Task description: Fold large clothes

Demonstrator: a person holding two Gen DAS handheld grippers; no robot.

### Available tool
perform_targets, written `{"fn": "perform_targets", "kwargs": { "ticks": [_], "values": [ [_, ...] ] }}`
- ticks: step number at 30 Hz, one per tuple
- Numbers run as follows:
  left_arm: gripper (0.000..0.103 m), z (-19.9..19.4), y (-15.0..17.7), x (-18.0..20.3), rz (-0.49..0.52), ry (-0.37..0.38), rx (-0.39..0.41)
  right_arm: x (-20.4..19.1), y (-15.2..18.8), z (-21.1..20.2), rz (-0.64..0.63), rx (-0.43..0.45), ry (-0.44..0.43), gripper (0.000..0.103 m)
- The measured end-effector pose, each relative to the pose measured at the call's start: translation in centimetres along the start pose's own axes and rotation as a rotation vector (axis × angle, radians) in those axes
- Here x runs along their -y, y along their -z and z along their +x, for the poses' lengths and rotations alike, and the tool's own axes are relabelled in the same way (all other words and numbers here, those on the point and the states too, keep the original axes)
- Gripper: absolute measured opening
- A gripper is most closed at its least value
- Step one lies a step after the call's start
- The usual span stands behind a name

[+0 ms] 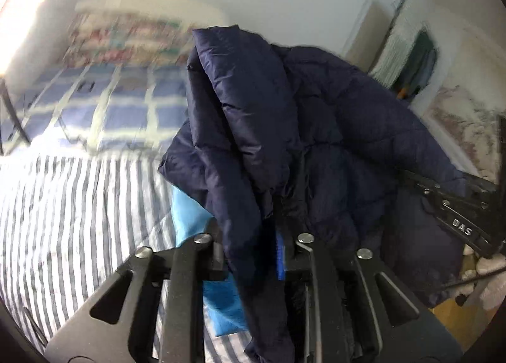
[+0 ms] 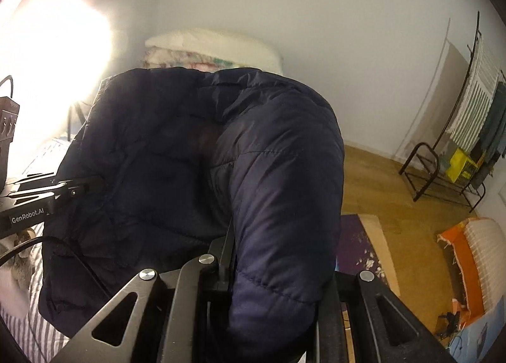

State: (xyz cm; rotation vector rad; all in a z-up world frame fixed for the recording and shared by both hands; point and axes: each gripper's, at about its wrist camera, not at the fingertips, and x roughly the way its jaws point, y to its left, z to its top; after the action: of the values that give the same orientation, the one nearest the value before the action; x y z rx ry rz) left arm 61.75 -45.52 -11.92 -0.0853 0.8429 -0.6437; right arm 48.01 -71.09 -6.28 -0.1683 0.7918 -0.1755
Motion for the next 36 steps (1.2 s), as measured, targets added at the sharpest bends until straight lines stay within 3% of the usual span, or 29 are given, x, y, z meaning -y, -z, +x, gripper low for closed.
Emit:
{"fn": "perform_targets", "kwargs": {
  "ticks": [2, 4, 6, 7, 8, 17, 24, 28, 30, 34, 36],
  "values": [
    [0.026, 2.2, 0.5, -0.5, -0.013, -0.047, -0.076, -0.8, 0.4, 2.6, -0.021, -0.091, 0.056, 0.043],
    [0.035, 2.8, 1.0, -1.1, -0.026, -0.066, -0.083, -0.7, 0.9, 5.1, -0.032, -0.173, 0.122, 0.058],
    [0.049, 2.6, 1.4, -1.1, -0.014, -0.074, -0.062, 0.0, 1.3, 5.8, -0.018, -0.174, 0.188, 0.074],
    [0.053, 2.5, 1.5, -1.1, 0.001, -0.085, -0.059, 0.3, 1.1, 5.6, -0.017, -0.154, 0.242, 0.090],
    [0.056, 2.3, 1.5, -1.1, 0.015, -0.097, -0.055, 0.9, 1.2, 5.2, -0.013, -0.129, 0.315, 0.098],
    [0.058, -2.6, 1.4, -1.0, 0.050, -0.112, 0.017, 4.6, 1.9, 0.2, 0.195, -0.011, 0.222, 0.096],
    [0.058, -9.0, 0.4, 0.9, 0.098, -0.129, 0.100, 3.8, 2.4, -2.9, 0.189, 0.047, 0.167, 0.096],
    [0.058, -15.1, 0.6, 2.9, 0.135, -0.119, 0.165, 3.0, 2.0, -8.2, 0.210, 0.132, 0.107, 0.096],
    [0.069, -18.7, 1.0, 3.5, 0.134, -0.113, 0.199, 2.3, 2.1, -10.9, 0.221, 0.167, 0.078, 0.096],
    [0.072, -26.0, 2.6, 5.2, 0.152, -0.113, 0.269, 0.7, 2.9, -16.9, 0.242, 0.226, 0.008, 0.096],
    [0.078, -29.6, 3.8, 6.1, 0.167, -0.120, 0.299, -0.4, 3.7, -19.9, 0.241, 0.256, -0.017, 0.097]
  ]
}}
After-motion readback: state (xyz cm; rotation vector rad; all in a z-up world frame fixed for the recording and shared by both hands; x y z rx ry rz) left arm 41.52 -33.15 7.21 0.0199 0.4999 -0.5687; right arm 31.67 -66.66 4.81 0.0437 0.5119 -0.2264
